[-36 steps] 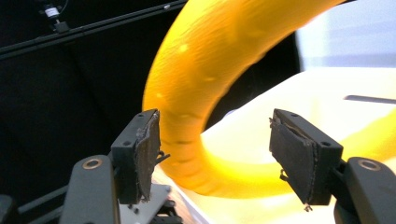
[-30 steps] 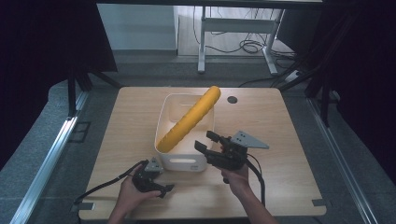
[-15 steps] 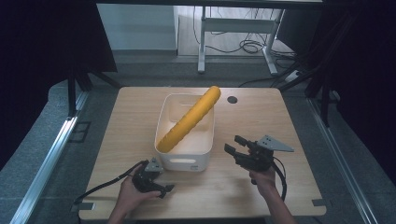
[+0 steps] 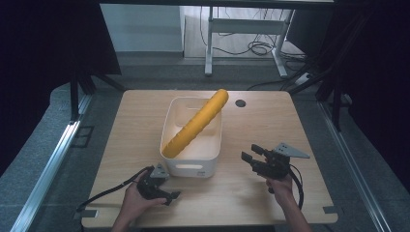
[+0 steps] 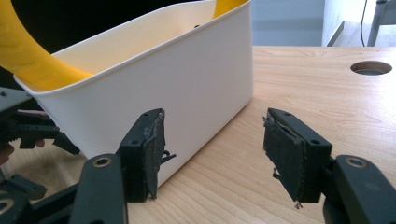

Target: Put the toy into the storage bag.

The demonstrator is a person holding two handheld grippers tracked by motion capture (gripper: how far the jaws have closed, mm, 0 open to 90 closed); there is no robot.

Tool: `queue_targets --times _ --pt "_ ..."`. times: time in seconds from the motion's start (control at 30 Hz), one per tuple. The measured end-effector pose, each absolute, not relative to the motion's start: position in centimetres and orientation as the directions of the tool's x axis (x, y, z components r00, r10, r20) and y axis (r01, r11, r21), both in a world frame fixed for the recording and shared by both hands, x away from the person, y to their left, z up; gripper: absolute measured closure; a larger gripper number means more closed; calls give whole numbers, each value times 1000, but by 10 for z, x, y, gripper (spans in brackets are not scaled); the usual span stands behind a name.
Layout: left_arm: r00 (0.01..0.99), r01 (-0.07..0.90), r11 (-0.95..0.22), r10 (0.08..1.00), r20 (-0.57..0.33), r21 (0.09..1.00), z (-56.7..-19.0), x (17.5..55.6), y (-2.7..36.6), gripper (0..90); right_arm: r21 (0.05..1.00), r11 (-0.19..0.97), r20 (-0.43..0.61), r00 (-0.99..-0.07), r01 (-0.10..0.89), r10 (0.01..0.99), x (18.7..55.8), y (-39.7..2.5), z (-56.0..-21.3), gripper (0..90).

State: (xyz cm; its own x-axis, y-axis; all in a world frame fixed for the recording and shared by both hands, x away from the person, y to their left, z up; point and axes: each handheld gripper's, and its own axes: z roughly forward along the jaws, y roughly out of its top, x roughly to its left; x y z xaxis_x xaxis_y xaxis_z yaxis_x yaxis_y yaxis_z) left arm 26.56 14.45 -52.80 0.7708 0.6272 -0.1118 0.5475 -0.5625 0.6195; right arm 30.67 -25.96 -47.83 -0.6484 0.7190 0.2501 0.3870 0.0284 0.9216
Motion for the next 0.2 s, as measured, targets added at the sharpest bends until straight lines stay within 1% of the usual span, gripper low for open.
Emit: queue_targets --times 0.1,0.2 --pt "770 549 -563 628 -113 618 -528 266 144 158 919 39 248 -651 393 717 306 -259 -481 381" --pt "770 550 -562 628 -113 618 -529 266 144 157 907 80 233 -650 414 723 307 -258 -488 374"
